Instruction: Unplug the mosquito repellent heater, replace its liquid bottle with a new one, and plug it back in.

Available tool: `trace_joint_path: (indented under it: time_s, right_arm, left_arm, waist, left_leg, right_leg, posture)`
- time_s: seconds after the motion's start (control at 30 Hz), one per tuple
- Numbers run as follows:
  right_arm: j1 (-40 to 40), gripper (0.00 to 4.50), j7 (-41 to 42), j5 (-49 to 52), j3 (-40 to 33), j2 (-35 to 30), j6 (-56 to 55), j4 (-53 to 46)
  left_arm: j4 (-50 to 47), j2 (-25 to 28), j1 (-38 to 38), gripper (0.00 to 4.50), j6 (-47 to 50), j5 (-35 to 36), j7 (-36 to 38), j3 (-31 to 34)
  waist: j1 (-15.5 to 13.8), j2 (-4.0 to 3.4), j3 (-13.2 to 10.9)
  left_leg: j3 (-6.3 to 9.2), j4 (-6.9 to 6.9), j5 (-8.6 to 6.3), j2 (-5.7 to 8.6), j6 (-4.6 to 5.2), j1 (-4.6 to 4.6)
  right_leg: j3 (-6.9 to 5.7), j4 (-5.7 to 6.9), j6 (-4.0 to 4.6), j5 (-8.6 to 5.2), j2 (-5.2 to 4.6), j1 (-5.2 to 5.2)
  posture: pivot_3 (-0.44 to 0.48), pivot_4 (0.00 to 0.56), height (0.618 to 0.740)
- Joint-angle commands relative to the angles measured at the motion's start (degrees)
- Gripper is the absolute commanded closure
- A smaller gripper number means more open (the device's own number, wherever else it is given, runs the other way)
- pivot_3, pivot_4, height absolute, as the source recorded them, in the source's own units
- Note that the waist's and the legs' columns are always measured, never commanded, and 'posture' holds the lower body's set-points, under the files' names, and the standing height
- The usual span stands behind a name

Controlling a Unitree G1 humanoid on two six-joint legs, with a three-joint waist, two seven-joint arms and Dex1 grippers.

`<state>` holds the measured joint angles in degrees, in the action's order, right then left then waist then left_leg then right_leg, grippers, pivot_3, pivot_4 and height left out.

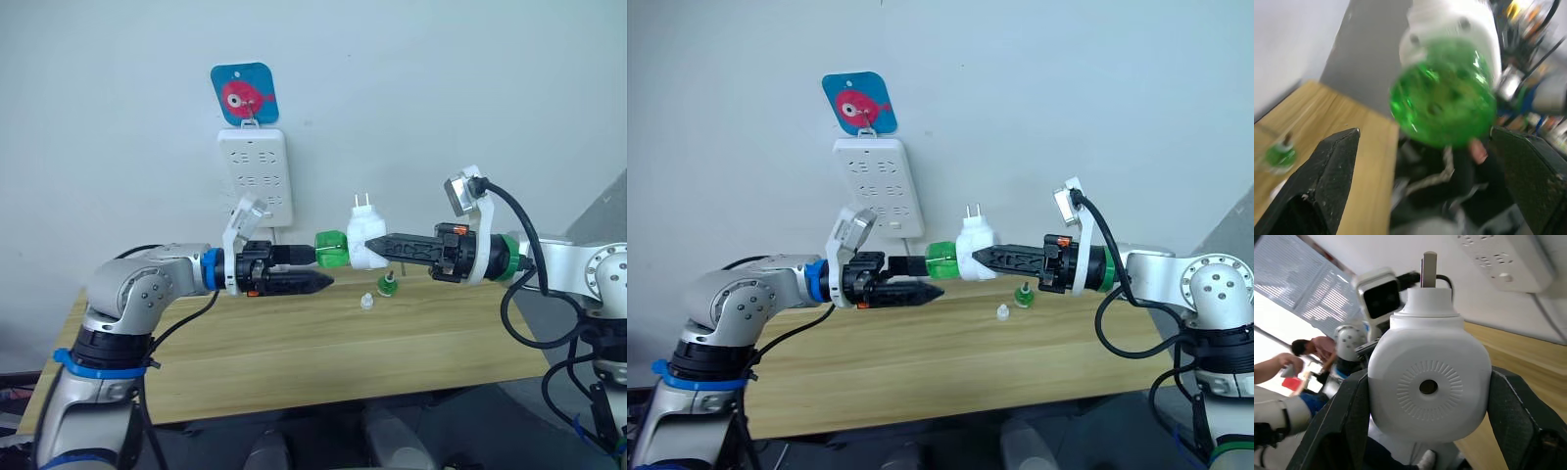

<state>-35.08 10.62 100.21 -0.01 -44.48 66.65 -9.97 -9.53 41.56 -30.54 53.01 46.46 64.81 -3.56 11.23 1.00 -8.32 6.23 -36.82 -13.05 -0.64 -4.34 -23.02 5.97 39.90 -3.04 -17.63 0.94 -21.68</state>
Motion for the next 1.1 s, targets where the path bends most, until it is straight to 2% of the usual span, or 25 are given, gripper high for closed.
trace_joint_path:
  time_s: [0.03, 0.3, 0.37, 0.7, 1.1]
  right_arm:
    - [-2.2, 1.53, 3.0, -3.8, -1.9, -1.5, 0.4, -2.4]
    - [-3.1, 1.53, 5.2, -8.9, -1.2, -2.4, 2.8, -4.4]
    - [-3.1, 1.53, 5.2, -9.9, -1.0, -2.3, 3.4, -4.7]
    - [-3.4, 1.53, 3.8, -13.8, -0.9, -0.2, 5.1, -4.9]
    - [-4.2, 1.53, 4.5, -18.4, -0.3, 1.7, 6.7, -6.3]
  left_arm:
    - [-2.8, 2.6, -1.7, 0.00, -9.1, -9.1, 2.7, -4.5]
    - [0.0, -0.3, -5.4, 0.00, -24.8, -22.5, 2.0, -9.1]
    - [1.7, -1.6, -6.1, 0.00, -27.3, -23.9, 2.2, -9.2]
    - [2.4, -5.8, -5.8, 0.00, -25.2, -23.1, 1.9, -8.8]
    - [-0.2, -7.7, -7.6, 0.00, -21.8, -27.2, 0.1, -13.2]
  waist:
    - [0.0, 0.00, 0.0]
    - [0.0, 0.00, 0.0]
    - [0.0, 0.00, 0.0]
    - [0.1, 0.00, 0.0]
    - [0.2, 0.00, 0.0]
  left_leg:
    - [0.00, 0.00, 0.00, 0.00, 0.00, 0.00]
    - [-0.02, -0.01, 0.00, -0.01, 0.01, -0.03]
    - [-0.03, 0.00, 0.00, -0.01, 0.01, -0.03]
    - [-0.02, -0.02, 0.00, -0.01, 0.01, -0.05]
    - [0.01, -0.04, 0.00, -0.01, 0.01, -0.05]
  right_leg:
    - [-0.01, -0.01, 0.00, 0.00, 0.00, -0.01]
    - [0.02, -0.01, 0.00, 0.00, 0.00, -0.03]
    - [0.03, 0.00, 0.00, 0.00, 0.00, -0.04]
    - [0.03, 0.03, 0.00, 0.00, 0.00, -0.07]
    - [0.01, 0.05, 0.02, 0.01, 0.00, -0.06]
  posture:
    - [-0.214, 0.050, 0.740]
    - [-0.226, 0.047, 0.740]
    - [-0.226, 0.047, 0.740]
    - [-0.231, 0.045, 0.740]
    - [-0.232, 0.039, 0.740]
